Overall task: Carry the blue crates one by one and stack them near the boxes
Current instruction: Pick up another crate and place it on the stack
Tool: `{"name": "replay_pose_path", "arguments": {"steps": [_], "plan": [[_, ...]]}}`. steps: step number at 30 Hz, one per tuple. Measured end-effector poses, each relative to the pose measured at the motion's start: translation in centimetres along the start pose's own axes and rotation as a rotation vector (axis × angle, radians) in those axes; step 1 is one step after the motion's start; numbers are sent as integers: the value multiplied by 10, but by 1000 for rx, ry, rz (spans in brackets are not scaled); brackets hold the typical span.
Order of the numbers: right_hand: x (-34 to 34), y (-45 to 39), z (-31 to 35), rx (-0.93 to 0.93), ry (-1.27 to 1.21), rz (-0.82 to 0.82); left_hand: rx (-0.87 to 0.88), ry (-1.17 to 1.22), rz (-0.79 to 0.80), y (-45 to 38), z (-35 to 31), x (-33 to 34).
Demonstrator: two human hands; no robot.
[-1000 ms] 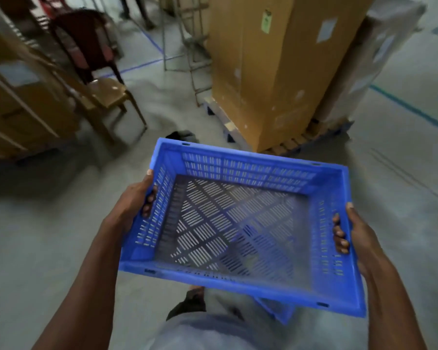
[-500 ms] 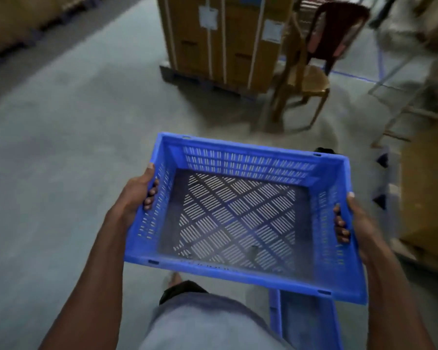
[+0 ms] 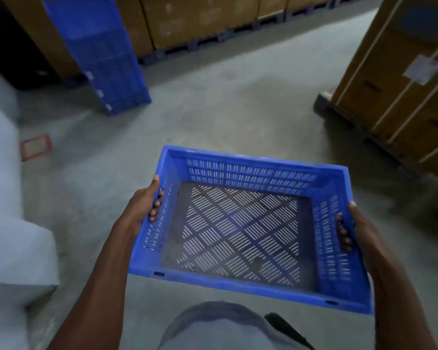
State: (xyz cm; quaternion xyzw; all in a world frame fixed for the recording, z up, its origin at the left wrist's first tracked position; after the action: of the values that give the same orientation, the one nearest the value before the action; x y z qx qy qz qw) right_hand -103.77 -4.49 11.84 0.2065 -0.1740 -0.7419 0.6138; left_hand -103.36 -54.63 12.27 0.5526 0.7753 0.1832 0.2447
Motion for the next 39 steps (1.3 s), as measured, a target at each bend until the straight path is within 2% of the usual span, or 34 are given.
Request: {"name": "replay_pose_path", "arguments": {"steps": [5,13,19,24,31,39], "plan": [[93,-94,66,-22,105,108,-21,93,-131,-55,-30,-47],[233,-266,178,-77,224,278,-44,266,-324,-163,-86,-81],[345,-356,273,-148,308,422,-47,383,-449,-228,-135,-114],[454,-420,323,-162,356,513,-64,433,-512,-294,-168,-165],[619,-498,364,-168,352,521,-82,425,-536,-430,-223,-262],[774,-560,452,-177,301,486,-56,394,-501,-565,-346,-379]]}}
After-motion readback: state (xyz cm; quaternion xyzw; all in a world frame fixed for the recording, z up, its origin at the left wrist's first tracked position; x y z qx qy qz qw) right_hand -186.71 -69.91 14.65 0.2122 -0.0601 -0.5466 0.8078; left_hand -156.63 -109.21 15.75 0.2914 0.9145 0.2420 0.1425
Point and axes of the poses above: each hand's wrist, its own y-axis away from the middle knuckle, its own x-axis out of the palm, z = x × y, the point moved 2 cm from there along -y, towards the middle knuckle, and after that the axes turned 5 degrees about -x, right-handed, at the moved point
